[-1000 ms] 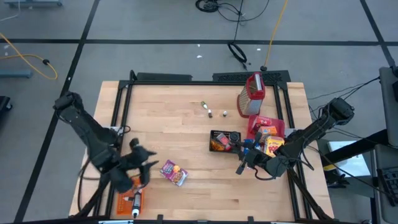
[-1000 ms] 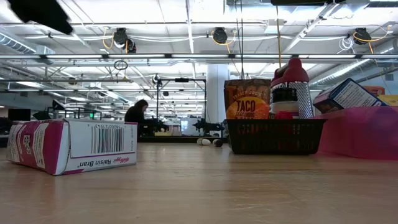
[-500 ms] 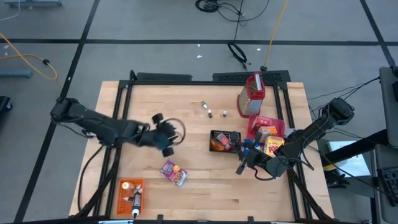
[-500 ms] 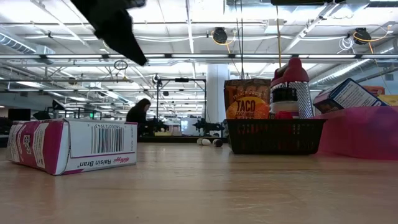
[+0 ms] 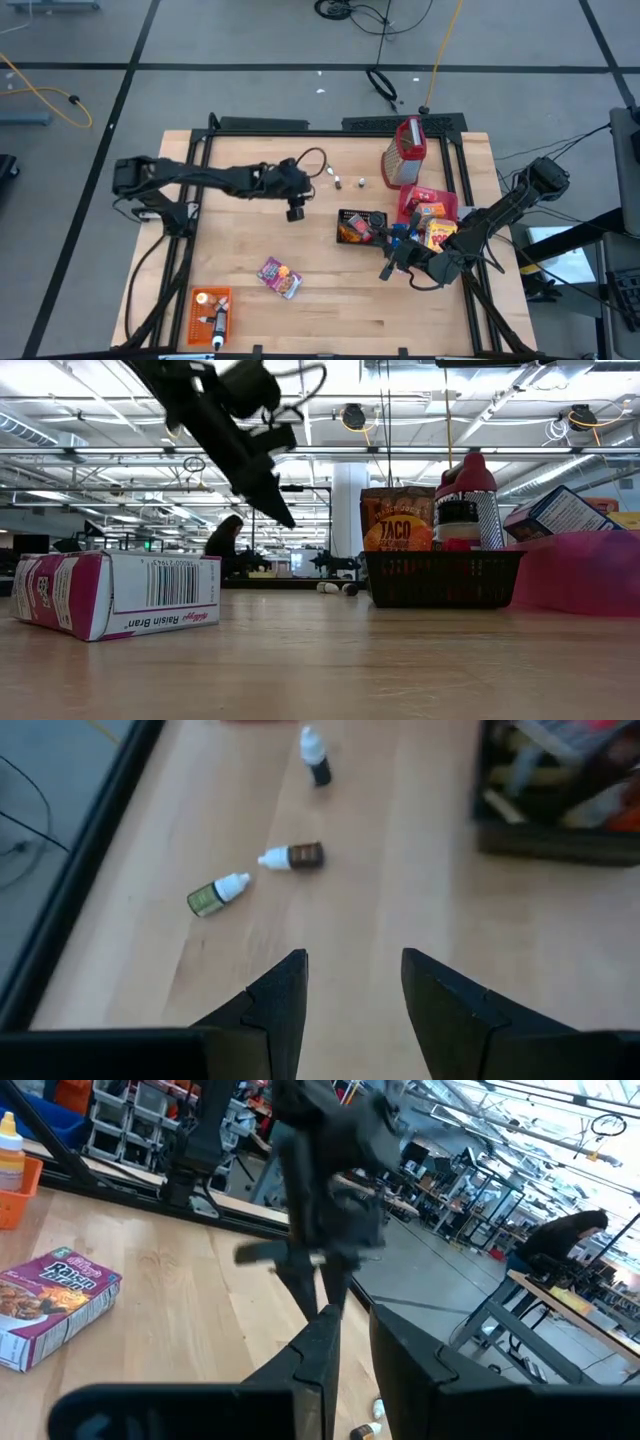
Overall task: Pick & Place Kitchen Items
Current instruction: Put the small purple food coloring bottle into the orange bin
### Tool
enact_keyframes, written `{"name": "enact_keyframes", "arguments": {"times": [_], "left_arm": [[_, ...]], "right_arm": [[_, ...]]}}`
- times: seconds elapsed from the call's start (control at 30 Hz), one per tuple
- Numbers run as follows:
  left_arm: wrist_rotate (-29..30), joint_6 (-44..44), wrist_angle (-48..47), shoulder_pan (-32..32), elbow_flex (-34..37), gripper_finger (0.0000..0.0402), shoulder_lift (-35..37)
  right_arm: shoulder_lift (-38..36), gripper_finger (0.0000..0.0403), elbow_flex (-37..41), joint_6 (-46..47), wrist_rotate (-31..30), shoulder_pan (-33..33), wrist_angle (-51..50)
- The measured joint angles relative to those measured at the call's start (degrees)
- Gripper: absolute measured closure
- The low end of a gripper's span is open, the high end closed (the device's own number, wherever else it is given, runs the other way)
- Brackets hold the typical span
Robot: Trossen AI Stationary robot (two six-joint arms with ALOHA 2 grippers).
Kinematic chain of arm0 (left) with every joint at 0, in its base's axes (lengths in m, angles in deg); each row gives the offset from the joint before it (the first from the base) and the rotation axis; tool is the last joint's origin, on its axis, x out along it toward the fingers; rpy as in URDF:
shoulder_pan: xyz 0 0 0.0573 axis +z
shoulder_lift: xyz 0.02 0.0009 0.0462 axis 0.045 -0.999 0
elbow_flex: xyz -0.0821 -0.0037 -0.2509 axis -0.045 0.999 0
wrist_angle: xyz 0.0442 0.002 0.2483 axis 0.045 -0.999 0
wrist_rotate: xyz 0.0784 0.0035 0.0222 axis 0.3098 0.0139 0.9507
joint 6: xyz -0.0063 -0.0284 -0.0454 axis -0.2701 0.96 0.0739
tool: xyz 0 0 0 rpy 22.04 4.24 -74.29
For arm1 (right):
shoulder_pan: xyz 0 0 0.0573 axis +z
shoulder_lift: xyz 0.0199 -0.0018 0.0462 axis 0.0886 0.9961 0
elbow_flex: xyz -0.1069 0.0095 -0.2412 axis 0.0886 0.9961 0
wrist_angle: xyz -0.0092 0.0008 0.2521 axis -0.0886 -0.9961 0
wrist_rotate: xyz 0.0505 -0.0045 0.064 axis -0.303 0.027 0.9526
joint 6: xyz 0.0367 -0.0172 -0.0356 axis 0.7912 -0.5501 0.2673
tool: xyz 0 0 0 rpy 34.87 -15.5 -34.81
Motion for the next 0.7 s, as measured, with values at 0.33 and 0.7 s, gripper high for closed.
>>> {"name": "enact_keyframes", "arguments": {"times": [0.33,0.7], "left_arm": [[-9.2,-3.3,11.0,10.4,-0.5,0.0238,-10.4],[-8.4,-12.4,9.7,12.7,-8.0,0.0238,-16.1]], "right_arm": [[0.0,0.0348,0.0,-1.9,0.0,-0.4,0.0],[0.0,0.0348,0.0,-1.5,0.0,-2.7,-0.2]]}}
